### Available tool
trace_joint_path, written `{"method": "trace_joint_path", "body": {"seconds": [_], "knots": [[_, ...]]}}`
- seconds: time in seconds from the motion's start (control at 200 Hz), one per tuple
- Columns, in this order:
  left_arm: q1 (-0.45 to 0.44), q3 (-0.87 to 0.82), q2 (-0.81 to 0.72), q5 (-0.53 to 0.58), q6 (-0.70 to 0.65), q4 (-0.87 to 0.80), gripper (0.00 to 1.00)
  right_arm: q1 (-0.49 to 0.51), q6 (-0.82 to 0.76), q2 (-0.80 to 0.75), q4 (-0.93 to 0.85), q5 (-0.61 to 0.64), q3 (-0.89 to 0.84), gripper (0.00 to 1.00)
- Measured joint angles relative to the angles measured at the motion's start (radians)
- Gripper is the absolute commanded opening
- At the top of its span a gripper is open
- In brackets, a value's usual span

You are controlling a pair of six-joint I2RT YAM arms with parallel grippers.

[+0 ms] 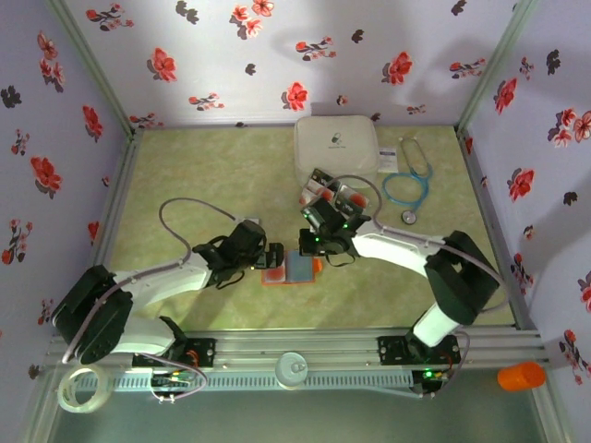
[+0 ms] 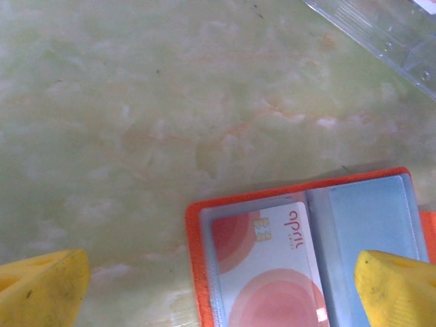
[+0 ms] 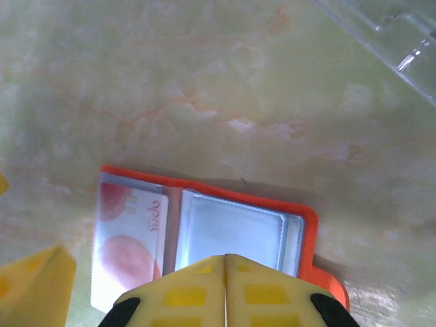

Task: Put the credit cards into the card holder
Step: Flip over the card slot in the card holder.

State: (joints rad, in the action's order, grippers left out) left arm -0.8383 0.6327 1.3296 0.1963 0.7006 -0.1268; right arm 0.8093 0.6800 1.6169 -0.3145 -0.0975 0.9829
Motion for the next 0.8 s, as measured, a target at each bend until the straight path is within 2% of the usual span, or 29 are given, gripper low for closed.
{"method": "trace_joint_path", "body": {"seconds": [0.205,0.8], "knots": [[-0.021,-0.049,0.036,0.010,0.021,0.031,1.00,-0.014,-0.019,0.057,0.004,-0.022,0.002,0.05],[-0.061,-0.026,0.094,0.013,0.022,0.067,1.00,-0.027,-0.019,0.145,0.113,-0.124,-0.018,0.00]]}}
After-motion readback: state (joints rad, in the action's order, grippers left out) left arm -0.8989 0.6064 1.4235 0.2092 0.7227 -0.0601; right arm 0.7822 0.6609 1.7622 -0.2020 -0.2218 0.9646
